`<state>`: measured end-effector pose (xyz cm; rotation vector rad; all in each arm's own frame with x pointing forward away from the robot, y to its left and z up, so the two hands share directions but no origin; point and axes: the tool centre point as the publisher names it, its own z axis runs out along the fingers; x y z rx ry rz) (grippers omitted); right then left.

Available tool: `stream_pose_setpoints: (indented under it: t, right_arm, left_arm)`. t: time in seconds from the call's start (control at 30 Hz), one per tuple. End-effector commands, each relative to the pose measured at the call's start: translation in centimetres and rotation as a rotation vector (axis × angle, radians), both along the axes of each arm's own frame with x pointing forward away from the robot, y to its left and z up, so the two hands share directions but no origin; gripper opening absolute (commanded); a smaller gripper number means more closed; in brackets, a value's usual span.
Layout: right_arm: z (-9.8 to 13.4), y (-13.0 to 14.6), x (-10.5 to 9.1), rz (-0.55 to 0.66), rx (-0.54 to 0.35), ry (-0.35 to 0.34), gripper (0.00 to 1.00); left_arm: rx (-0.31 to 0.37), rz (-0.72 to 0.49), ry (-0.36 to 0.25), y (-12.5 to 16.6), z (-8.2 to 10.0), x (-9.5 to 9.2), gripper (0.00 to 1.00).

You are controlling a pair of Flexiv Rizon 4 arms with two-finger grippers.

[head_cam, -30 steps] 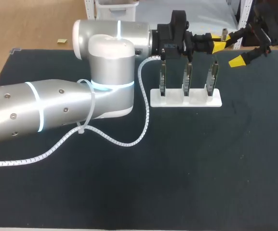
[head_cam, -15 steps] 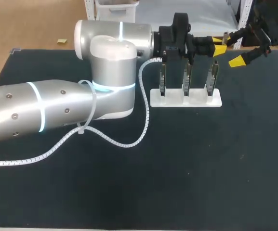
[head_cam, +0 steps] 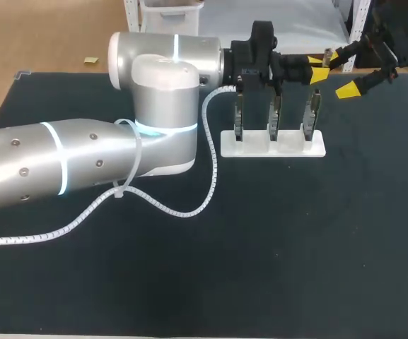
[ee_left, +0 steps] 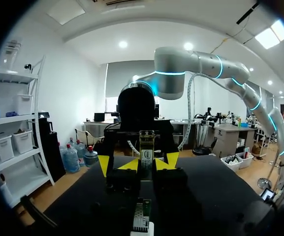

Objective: Pick up the optical module with the left hand, and insert it into the network port with the right hand.

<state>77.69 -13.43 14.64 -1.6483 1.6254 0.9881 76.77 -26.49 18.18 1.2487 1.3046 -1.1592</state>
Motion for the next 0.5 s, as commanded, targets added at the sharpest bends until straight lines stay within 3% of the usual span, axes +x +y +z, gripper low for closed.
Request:
stream_pose_setpoints:
  t: [0.03,0.5]
  right_arm:
    - [0.03,0.03,-0.04,-0.001,-0.001,-0.001,1.0]
    - [0.03,0.03,-0.04,-0.001,-0.001,-0.001,1.0]
  left_arm:
    - [0.004,-0.005,0.002,-0.08,-0.26,0.44,0.0]
    - [0.022,-0.008,0.014,0.01,-0.73,0.71,0.0]
